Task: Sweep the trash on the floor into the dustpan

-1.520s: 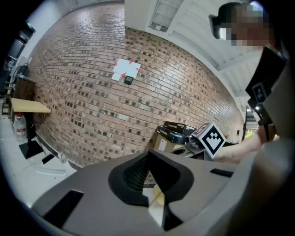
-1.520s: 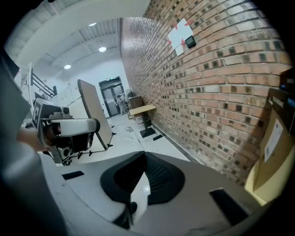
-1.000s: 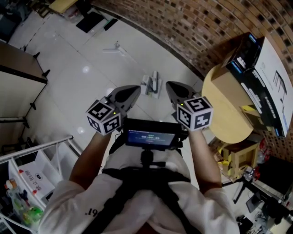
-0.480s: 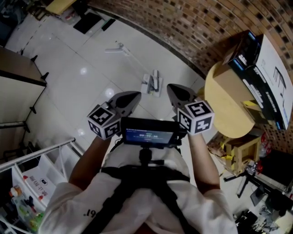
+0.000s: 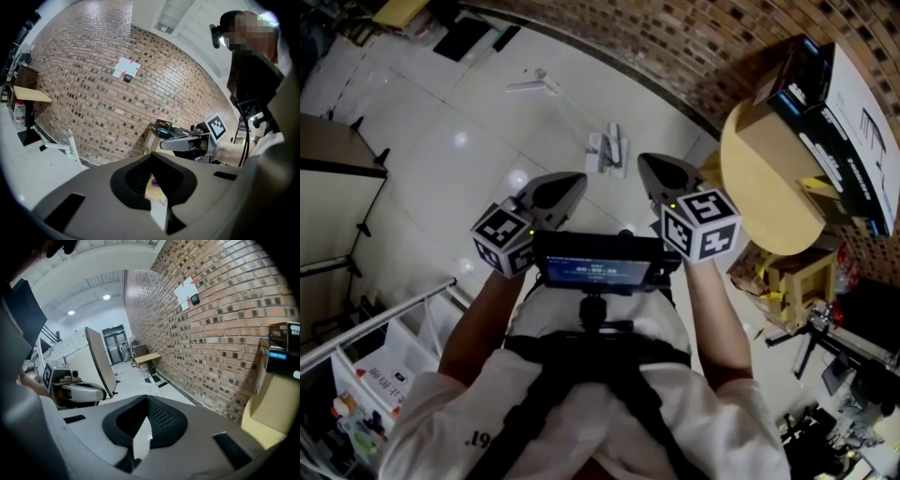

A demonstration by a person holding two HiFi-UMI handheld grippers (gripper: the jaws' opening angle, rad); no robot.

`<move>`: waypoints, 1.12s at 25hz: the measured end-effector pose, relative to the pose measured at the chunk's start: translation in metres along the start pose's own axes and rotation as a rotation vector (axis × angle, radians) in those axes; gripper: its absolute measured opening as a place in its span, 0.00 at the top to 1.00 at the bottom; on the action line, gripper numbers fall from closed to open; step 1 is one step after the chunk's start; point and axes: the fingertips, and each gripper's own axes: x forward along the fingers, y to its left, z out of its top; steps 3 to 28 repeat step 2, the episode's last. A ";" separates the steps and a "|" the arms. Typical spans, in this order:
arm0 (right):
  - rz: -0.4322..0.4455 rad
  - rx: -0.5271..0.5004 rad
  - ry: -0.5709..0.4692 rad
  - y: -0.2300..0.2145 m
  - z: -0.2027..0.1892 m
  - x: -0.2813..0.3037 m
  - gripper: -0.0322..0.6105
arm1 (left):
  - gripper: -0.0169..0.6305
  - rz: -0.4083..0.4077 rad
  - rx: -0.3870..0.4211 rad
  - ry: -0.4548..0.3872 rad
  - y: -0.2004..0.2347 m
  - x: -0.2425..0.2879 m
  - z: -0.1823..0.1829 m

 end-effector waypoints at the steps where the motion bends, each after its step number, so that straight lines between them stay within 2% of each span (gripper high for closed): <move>1: -0.003 0.001 -0.001 0.001 0.000 0.000 0.94 | 0.97 0.000 0.000 0.003 0.000 -0.001 -0.001; 28: -0.006 0.002 -0.002 0.002 0.000 0.001 0.94 | 0.97 0.000 -0.001 0.006 0.001 -0.002 -0.002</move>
